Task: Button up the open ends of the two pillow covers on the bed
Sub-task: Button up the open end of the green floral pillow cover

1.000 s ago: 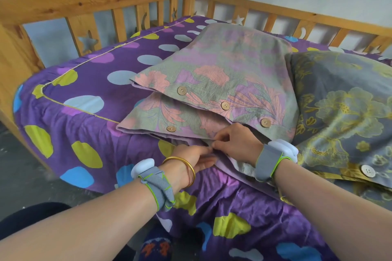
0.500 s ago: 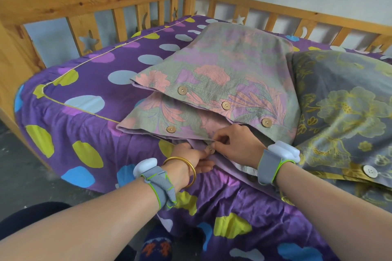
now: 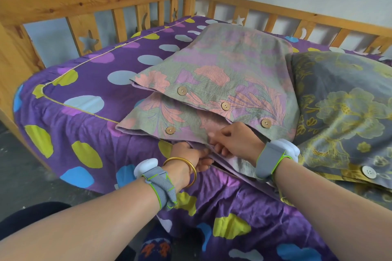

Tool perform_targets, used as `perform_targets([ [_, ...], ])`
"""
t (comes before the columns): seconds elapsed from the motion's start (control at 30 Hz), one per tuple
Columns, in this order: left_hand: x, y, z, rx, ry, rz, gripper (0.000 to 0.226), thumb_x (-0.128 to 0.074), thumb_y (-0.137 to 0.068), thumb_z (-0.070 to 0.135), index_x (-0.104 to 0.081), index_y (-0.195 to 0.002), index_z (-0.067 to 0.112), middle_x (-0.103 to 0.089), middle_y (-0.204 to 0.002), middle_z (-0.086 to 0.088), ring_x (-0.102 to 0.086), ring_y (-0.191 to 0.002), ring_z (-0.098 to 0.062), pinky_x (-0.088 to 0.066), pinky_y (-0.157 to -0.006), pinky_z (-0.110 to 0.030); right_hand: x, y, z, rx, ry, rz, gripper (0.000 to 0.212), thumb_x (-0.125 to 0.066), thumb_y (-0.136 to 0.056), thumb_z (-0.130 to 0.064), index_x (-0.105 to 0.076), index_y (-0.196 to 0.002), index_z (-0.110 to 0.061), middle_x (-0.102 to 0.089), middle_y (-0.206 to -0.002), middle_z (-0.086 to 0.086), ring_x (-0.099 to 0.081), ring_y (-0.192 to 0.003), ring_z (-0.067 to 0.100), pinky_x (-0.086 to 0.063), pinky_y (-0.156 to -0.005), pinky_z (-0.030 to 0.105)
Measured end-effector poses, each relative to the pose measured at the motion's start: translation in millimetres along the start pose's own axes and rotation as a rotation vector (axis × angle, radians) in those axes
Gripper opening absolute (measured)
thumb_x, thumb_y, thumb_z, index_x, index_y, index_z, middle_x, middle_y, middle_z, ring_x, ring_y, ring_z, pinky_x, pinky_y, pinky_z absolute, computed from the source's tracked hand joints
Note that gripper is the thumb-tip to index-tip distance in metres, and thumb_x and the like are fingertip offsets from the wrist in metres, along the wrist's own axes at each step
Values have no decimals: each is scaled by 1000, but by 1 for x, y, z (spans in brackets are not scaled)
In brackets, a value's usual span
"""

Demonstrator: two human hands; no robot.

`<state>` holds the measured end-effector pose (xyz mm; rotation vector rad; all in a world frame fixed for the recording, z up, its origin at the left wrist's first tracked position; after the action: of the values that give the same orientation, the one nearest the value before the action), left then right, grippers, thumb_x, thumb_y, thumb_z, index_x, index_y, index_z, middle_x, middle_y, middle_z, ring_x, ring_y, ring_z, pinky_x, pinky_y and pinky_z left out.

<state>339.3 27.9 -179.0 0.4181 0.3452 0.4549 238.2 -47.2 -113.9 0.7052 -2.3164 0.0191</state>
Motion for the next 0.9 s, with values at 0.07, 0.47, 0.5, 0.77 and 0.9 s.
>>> perform_targets([
  [0.07, 0, -1, 0, -6, -8, 5, 23, -54, -87, -6, -57, -74, 12, -61, -37, 3, -58, -32, -4, -45, -35, -14, -2, -1, 0, 14, 73, -9, 25, -65, -88, -20, -73, -74, -1, -69, -61, 4, -54, -40, 4, -47, -47, 15],
  [0.47, 1, -5, -1, -6, -20, 2, 22, -56, -84, -10, -58, -71, 9, -61, -38, 1, -57, -32, -5, -45, -35, -14, -3, -3, -7, 96, 293, -83, 12, -63, -84, -6, -72, -78, 0, -75, -71, 11, -63, -50, 10, -48, -48, 13],
  [0.5, 1, -4, -1, 2, -29, -2, 21, -56, -82, -12, -59, -73, 7, -63, -42, -1, -58, -33, -6, -46, -36, -14, -4, -2, -8, 104, 311, -83, 13, -61, -84, -6, -72, -76, -1, -75, -71, 11, -64, -50, 9, -50, -51, 15],
  [0.77, -5, -6, 6, 95, -112, -130, 13, -69, -78, 7, -66, -90, 6, -65, -70, -5, -63, -54, -7, -49, -47, -17, 2, 5, -25, 197, 570, 13, 5, -66, -78, -21, -70, -78, -20, -71, -75, -2, -68, -79, 19, -56, -75, 33],
  [0.9, 1, -9, 6, 122, -42, -66, 15, -61, -85, 21, -63, -72, 15, -67, -49, 2, -65, -58, -11, -46, -58, -23, 2, 7, -26, 207, 527, 14, 2, -68, -75, -21, -67, -75, -23, -67, -69, -6, -68, -78, 16, -55, -73, 30],
])
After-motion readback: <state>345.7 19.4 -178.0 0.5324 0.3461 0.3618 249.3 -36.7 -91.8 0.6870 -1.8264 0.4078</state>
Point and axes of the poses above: each hand's wrist, its own y-axis away from the middle knuckle, its own x-axis out of the back of the hand, z = x × y, the point moved 6 cm from there along -y, towards the middle knuckle
